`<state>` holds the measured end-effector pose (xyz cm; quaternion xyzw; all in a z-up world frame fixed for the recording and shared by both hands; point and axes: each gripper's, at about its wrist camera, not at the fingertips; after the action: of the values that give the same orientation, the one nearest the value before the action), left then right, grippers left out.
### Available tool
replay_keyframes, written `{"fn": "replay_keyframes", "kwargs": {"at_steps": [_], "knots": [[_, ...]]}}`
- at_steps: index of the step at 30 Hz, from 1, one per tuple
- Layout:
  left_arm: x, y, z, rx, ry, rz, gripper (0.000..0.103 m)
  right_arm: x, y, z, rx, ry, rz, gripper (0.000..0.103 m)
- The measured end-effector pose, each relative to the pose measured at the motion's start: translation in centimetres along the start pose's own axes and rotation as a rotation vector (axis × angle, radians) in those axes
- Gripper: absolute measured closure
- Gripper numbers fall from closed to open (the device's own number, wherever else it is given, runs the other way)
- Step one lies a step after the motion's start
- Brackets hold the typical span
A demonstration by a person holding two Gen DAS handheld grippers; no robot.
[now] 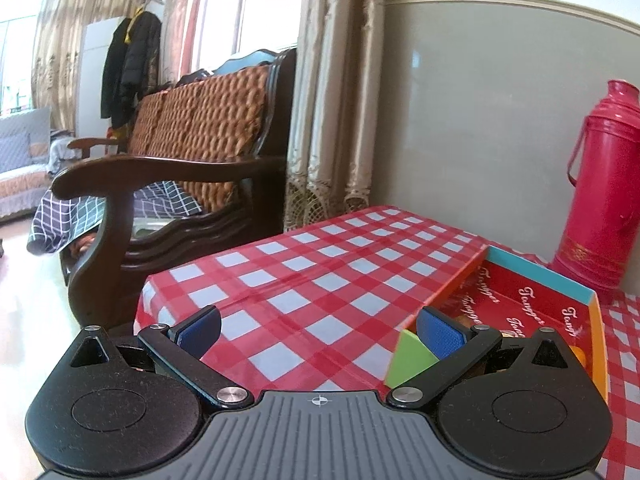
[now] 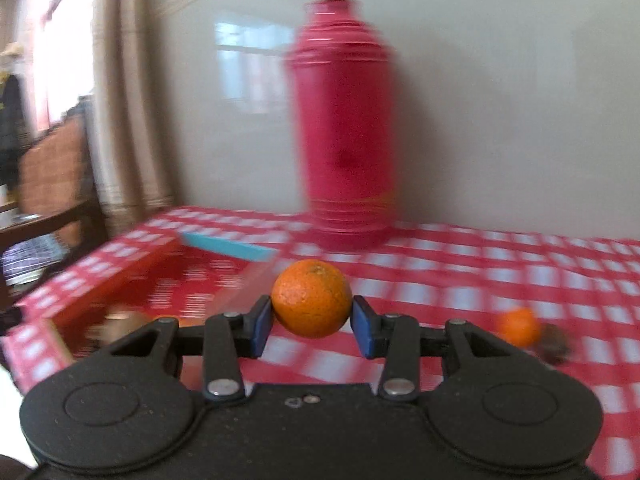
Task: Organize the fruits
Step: 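Carry the large orange with the right gripper into the box and release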
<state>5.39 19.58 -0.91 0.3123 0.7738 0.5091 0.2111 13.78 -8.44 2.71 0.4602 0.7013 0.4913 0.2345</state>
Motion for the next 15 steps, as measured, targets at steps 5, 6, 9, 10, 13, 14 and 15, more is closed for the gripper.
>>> {"fn": "replay_keyframes", "kwargs": {"at_steps": [5,6,9,10,13,14,15], "knots": [[1.2,0.1,0.5,0.007,0.013,-0.022,0.000,4.7,-0.2,2.8,0.055,0.092,-0.068,0.069],[1.4,0.1,0.5,0.006,0.017,-0.026,0.000,5.3,-0.3,3.4,0.068,0.101,-0.079,0.069],[2.1,0.1,0.8,0.006,0.028,-0.037,0.000,6.5,-0.9,4.5,0.097,0.120,-0.092,0.069],[2.4,0.2,0.9,0.007,0.031,-0.040,0.000,7.0,-1.1,4.4,0.101,0.121,-0.100,0.069],[2.9,0.2,1.2,0.010,0.041,-0.051,0.000,8.1,-1.5,4.5,0.109,0.112,-0.130,0.068],[3.1,0.2,1.3,0.011,0.043,-0.054,0.000,8.3,-1.5,4.5,0.107,0.108,-0.142,0.067],[3.2,0.2,1.4,0.013,0.046,-0.057,0.000,8.5,-1.4,4.6,0.111,0.114,-0.147,0.066]]}}
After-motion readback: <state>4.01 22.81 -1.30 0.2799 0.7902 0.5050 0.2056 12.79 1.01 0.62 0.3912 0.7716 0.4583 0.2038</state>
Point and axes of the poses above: each gripper's, at about its wrist camera, not at the fingertips, and z roughly the way its jaws point, x to its left, y to its top, and after that the axes turned 8 degrees about y, right-handed
